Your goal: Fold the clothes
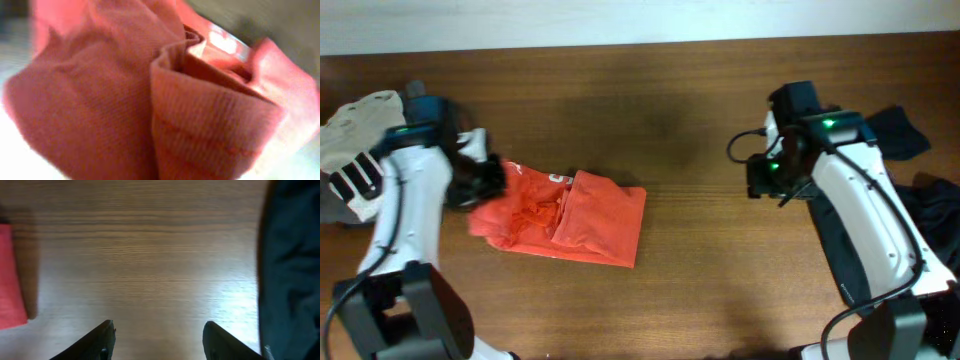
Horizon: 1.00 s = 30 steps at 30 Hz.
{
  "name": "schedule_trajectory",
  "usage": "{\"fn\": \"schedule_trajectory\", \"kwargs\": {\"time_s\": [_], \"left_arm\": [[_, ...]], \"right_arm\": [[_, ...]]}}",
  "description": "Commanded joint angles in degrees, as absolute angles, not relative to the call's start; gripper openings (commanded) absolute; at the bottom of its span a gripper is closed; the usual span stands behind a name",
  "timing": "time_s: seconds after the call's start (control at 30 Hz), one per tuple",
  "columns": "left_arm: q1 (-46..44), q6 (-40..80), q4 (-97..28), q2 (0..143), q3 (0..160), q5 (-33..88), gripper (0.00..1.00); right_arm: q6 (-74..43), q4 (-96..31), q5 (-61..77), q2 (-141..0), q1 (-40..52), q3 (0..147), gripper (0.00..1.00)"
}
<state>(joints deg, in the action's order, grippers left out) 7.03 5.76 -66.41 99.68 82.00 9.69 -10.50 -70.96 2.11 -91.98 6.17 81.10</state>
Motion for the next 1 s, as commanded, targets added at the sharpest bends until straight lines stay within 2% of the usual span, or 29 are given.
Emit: {"fn": "schedule_trajectory", "kwargs": {"time_s": [0.0, 0.23, 0.4, 0.87, 0.97], "left_arm": [[0.3, 5.1, -66.2, 98.3, 82.8, 11.7, 0.01], [-12.7, 6.8, -64.6, 98.8, 82.7, 4.3, 0.01], [-19.1, 6.8, -64.6, 100.1, 82.6, 3.5, 0.01], [-23.9, 7.3, -64.5, 105.0, 82.6, 6.9, 0.02], [-25.2, 7.3, -64.3, 105.1, 82.6, 7.7, 0.05]], "right_arm": [[-9.2, -71.7, 1.0, -92.0, 4.0, 81.2, 0.61], [-8.3, -72.5, 0.8, -92.0, 3.6, 81.2, 0.61], [-8.3, -72.9, 0.8, -92.0, 3.6, 81.2, 0.61], [-8.4, -73.6, 0.9, -92.0, 3.6, 81.2, 0.61], [-8.4, -73.5, 1.0, -92.0, 3.7, 81.2, 0.61]]}}
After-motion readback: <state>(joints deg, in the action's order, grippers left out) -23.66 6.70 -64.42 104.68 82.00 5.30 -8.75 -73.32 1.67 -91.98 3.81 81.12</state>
